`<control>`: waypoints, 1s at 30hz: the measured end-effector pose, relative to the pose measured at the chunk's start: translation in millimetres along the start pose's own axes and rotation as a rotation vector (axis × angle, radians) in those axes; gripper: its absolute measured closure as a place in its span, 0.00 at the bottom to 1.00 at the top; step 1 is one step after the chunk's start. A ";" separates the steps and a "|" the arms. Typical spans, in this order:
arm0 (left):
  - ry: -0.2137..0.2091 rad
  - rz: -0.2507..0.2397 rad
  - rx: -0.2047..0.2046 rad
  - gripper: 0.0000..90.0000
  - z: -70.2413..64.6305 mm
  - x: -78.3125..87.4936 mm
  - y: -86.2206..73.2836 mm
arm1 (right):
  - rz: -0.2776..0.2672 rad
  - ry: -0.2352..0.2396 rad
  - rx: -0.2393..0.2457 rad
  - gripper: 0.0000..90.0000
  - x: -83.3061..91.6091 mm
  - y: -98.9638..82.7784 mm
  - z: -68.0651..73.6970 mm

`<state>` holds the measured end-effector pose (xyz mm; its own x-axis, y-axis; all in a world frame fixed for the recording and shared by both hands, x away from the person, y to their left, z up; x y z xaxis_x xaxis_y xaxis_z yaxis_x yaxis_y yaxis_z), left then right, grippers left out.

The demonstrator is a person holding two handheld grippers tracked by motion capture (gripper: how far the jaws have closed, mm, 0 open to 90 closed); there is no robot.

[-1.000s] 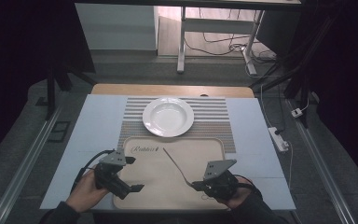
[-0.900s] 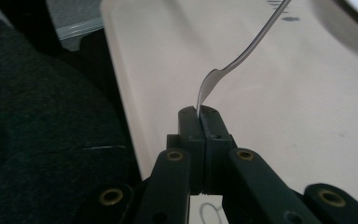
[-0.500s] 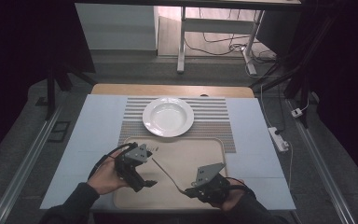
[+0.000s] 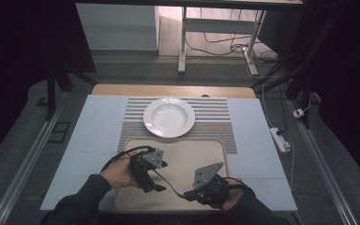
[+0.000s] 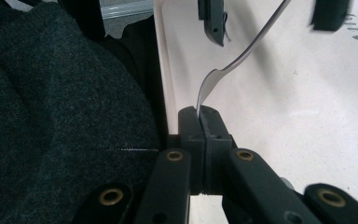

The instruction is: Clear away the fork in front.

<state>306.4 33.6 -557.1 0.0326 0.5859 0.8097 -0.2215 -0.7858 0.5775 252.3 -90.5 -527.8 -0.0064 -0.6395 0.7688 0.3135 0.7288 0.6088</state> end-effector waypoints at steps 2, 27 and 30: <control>-0.029 -0.004 -0.017 0.39 -1.5 -0.2 0.7 | 0.002 0.014 -0.003 1.00 0.6 -0.2 0.2; -0.148 0.026 -0.281 0.96 -19.7 -7.0 -4.8 | -0.013 0.012 -0.002 0.86 0.8 -2.7 -11.1; -0.145 0.009 -0.221 0.96 -17.3 -2.7 -2.0 | -0.066 -0.020 -0.041 0.79 5.1 1.3 -18.3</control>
Point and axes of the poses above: each handheld gripper's, and its own axes: x roughly backward along the jaws, y roughly out of its top, z roughly to its left, the point moved 10 cm from there along -x, roughly forward along the jaws, and after that the axes turned 14 degrees about -x, right-handed, at the moved point
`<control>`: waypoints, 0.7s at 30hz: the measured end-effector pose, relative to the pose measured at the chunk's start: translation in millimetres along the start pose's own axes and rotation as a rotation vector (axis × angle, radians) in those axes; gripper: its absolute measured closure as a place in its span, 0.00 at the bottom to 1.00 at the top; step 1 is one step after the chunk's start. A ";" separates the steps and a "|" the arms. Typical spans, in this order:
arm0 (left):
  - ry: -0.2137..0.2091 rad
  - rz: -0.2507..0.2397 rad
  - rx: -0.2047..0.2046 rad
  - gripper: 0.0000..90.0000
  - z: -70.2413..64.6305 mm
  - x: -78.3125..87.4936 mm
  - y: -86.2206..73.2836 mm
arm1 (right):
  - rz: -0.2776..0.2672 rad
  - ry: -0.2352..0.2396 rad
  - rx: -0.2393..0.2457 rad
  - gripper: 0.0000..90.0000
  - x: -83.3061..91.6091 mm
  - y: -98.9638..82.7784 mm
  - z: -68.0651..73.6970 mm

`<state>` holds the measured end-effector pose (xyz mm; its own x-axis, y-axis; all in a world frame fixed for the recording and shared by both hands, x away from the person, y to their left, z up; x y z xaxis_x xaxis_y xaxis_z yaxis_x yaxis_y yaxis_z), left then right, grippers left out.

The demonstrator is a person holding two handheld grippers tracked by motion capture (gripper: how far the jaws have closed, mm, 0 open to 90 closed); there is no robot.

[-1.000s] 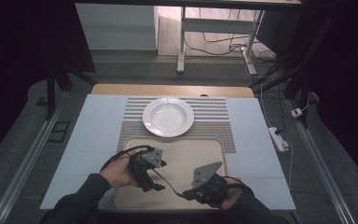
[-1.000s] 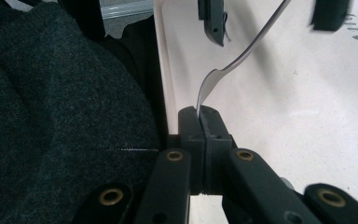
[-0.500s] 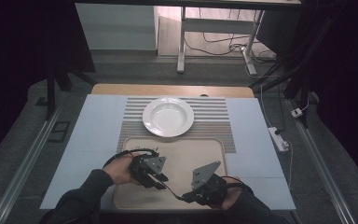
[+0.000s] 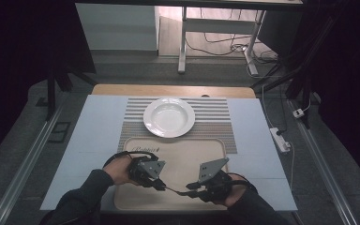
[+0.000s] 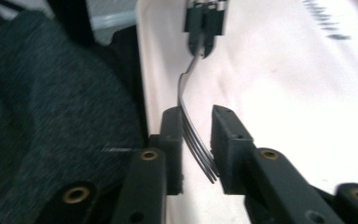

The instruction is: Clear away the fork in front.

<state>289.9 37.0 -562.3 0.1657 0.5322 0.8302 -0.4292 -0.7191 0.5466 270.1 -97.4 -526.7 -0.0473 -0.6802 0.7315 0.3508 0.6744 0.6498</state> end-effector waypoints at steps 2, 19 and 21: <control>0.000 -0.005 0.036 0.96 0.5 1.5 -0.2 | -0.030 -0.020 -0.034 0.70 2.8 2.4 -5.1; 0.156 0.055 0.412 0.96 4.6 19.3 -29.3 | -0.139 -0.276 -0.251 0.13 25.4 -11.8 -51.3; 0.181 0.067 0.462 0.96 5.2 21.9 -35.1 | -0.139 -0.290 -0.257 0.12 26.9 -13.7 -53.0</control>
Point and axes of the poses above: each handheld gripper's, and its own axes: x roughly backward along the jaws, y roughly out of its top, z roughly to its left, the point moved 10 cm from there along -x, roughly forward along the jaws, and after that the axes turned 14 degrees about -x, right-handed, at the moved point
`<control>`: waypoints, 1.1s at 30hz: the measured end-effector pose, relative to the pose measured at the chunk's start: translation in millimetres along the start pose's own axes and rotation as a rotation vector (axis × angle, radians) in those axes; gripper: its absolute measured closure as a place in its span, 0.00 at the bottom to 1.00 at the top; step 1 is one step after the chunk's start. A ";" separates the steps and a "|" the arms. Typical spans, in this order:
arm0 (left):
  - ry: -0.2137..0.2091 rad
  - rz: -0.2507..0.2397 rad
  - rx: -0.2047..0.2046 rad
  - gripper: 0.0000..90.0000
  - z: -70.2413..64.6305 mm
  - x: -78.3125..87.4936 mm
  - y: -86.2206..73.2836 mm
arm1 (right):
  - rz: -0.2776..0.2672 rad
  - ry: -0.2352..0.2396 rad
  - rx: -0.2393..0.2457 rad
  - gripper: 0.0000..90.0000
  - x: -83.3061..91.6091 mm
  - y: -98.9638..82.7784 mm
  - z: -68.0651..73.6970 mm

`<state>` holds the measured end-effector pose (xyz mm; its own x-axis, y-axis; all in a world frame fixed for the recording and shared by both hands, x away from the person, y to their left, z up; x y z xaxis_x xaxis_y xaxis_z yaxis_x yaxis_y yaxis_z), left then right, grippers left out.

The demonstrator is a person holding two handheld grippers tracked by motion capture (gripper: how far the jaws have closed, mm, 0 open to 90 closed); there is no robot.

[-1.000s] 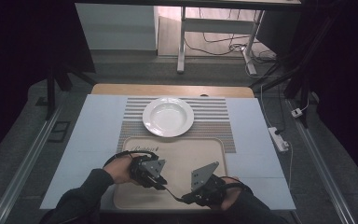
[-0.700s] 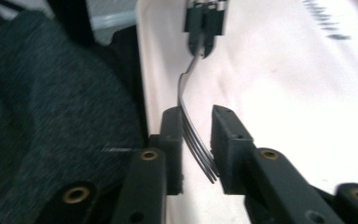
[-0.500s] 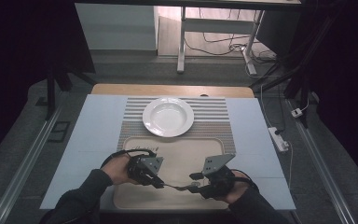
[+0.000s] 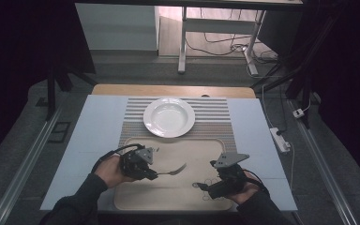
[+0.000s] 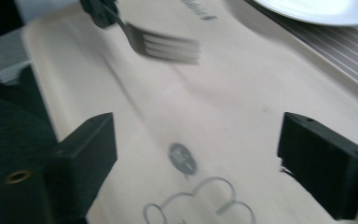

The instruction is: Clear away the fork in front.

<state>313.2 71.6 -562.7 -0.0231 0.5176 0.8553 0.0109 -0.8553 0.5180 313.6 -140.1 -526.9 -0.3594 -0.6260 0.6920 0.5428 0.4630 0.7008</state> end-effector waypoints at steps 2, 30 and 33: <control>0.009 -0.001 0.057 0.96 2.0 1.9 -3.9 | -0.004 -0.011 -0.013 0.11 2.2 -2.3 -3.0; 0.224 -0.031 0.714 0.96 2.4 8.7 -44.2 | -0.044 -0.108 -0.091 0.07 34.1 -32.4 -20.5; 0.234 -0.032 0.760 0.96 2.8 4.9 -46.7 | -0.043 -0.110 -0.093 0.07 35.4 -33.4 -20.5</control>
Point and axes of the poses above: each handheld gripper's, and its own axes: x roughly backward along the jaws, y roughly out of its top, z roughly to its left, the point moved 10 cm from there along -x, roughly forward along the jaws, and after that the axes turned 14 degrees about -x, right-handed, at the moved point
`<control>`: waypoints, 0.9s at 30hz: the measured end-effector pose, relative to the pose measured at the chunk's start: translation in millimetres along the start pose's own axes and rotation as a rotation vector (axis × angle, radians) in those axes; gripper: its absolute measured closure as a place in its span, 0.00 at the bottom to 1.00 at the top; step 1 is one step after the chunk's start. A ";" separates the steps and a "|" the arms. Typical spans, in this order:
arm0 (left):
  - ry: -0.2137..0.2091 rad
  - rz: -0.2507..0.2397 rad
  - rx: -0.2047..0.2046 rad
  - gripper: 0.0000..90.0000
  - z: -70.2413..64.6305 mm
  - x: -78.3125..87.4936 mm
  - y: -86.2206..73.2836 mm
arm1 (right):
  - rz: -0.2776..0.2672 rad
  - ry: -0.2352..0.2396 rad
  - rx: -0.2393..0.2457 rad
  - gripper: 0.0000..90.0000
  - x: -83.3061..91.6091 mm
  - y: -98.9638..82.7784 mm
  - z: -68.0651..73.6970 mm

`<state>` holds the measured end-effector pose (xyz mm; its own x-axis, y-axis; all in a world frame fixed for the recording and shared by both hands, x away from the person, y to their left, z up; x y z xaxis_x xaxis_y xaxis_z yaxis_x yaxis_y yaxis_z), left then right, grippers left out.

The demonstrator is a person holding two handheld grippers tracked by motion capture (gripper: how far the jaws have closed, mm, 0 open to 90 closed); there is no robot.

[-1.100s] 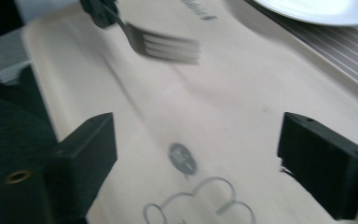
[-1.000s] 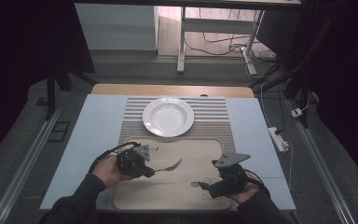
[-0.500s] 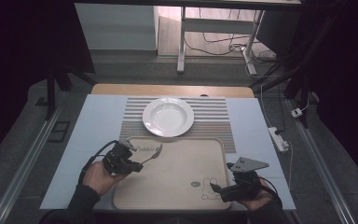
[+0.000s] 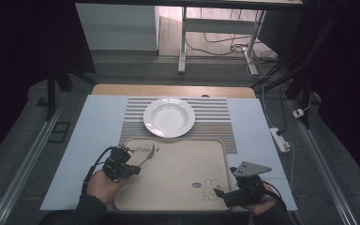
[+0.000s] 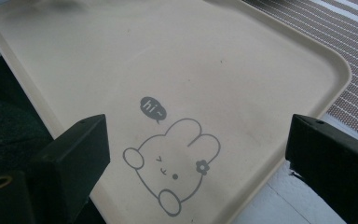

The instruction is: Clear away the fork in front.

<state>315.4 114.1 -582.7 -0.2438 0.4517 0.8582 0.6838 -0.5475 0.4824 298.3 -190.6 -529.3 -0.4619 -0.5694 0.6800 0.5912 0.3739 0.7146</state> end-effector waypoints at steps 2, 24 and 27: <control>0.008 0.005 0.026 0.96 2.0 -3.0 -2.2 | -0.002 -0.002 -0.002 0.07 0.8 -0.4 -0.3; 0.046 0.002 -0.008 0.83 11.9 -8.7 -3.3 | 0.013 0.016 0.020 0.07 0.5 -3.7 1.3; 0.033 -0.034 -0.019 0.83 12.8 -5.0 2.6 | 0.014 0.016 0.018 0.07 0.4 -3.9 1.1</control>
<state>327.2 119.5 -588.0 -0.2896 0.4468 0.8465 0.6619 -0.5453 0.5142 295.1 -191.5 -531.7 -0.4431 -0.5752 0.6876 0.5853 0.3953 0.7079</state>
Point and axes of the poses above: each handheld gripper's, and its own axes: x roughly backward along the jaws, y roughly out of its top, z roughly to its left, the point moved 10 cm from there along -x, roughly forward along the jaws, and after that the axes turned 14 degrees about -x, right-handed, at the moved point
